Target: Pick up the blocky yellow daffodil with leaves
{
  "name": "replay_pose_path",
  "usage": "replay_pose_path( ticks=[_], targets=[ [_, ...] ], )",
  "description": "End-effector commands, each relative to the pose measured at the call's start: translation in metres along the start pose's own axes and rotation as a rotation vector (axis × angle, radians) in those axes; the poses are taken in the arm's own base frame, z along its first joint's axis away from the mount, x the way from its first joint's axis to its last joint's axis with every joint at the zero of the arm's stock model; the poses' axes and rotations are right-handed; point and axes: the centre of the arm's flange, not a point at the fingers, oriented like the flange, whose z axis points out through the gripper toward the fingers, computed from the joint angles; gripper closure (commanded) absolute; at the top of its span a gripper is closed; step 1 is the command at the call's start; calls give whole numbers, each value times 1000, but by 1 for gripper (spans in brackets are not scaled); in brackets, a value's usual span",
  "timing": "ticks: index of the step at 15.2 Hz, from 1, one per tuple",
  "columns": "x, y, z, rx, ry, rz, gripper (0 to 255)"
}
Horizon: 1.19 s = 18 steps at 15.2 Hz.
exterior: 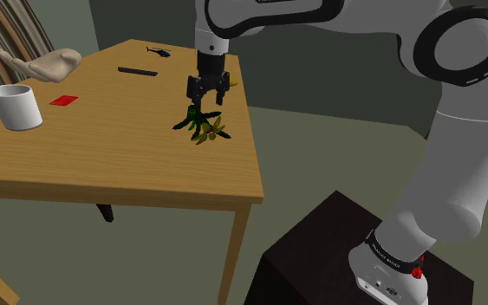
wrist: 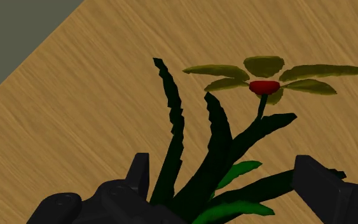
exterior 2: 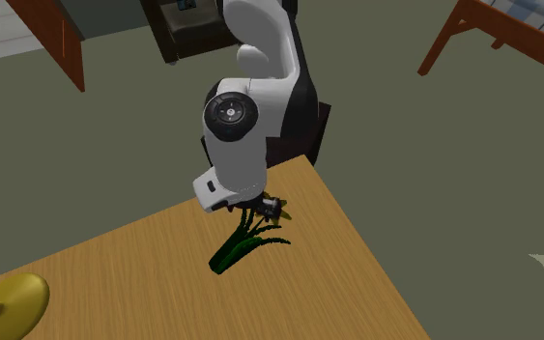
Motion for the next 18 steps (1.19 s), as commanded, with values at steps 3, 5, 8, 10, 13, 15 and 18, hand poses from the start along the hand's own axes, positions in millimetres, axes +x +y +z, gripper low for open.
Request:
replay_pose_path(
  ticks=[3,5,8,10,13,15,18],
  targets=[
    [1,-1,14,0,0,0,0],
    [1,-1,14,0,0,0,255],
    [1,-1,14,0,0,0,255],
    [1,-1,14,0,0,0,255],
    [1,-1,14,0,0,0,255],
    [1,-1,9,0,0,0,255],
    [0,-1,-7,0,0,0,255]
  ],
)
